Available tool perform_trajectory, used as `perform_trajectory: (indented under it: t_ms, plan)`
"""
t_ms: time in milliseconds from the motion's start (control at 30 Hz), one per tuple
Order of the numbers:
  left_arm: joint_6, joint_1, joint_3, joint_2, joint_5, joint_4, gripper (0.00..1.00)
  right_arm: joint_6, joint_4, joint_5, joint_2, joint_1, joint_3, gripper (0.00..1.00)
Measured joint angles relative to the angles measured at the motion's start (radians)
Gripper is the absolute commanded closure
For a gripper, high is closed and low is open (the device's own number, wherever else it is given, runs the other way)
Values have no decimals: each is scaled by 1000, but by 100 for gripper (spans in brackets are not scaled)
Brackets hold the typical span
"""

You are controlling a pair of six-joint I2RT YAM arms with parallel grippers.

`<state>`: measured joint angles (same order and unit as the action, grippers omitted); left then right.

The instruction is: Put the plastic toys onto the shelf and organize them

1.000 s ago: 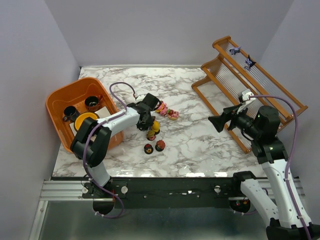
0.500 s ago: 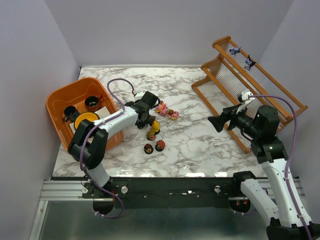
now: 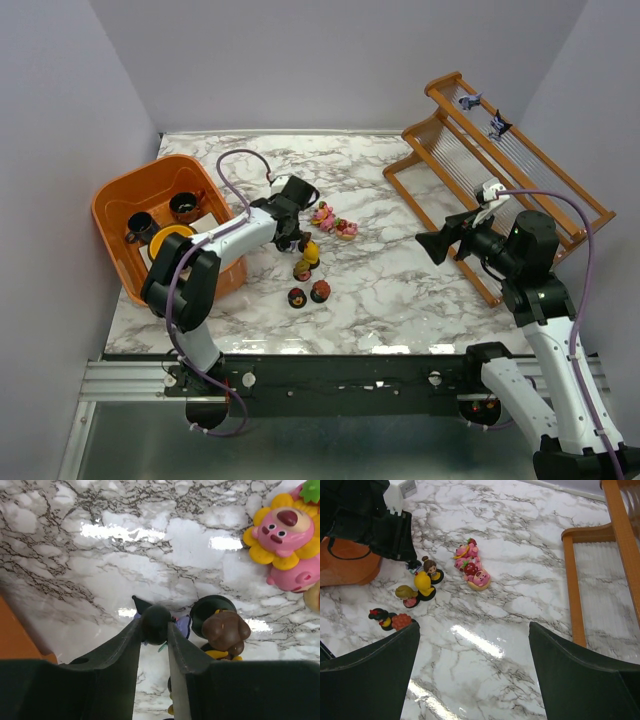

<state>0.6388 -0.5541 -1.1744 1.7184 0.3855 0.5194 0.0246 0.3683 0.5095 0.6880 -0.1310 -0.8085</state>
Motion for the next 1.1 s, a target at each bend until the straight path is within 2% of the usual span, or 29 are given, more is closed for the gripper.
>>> perform_trajectory:
  t_ms: [100, 200, 367, 467, 700, 1100]
  plan:
    - [-5, 12, -21, 10, 0, 0, 34, 0, 0, 0, -2, 0, 0, 4]
    - [6, 24, -25, 8, 3, -2, 26, 0, 0, 0, -3, 0, 0, 4]
    - [56, 41, -19, -1, 2, 15, 25, 0, 0, 0, -3, 0, 0, 4]
    - [101, 45, -19, -7, 2, 36, 28, 0, 0, 0, -1, 0, 0, 4]
    - [241, 49, -18, -10, 3, 73, 46, 0, 0, 0, 6, -1, 0, 4]
    - [517, 58, 21, -18, 19, 87, 50, 0, 0, 0, -11, -6, 8, 4]
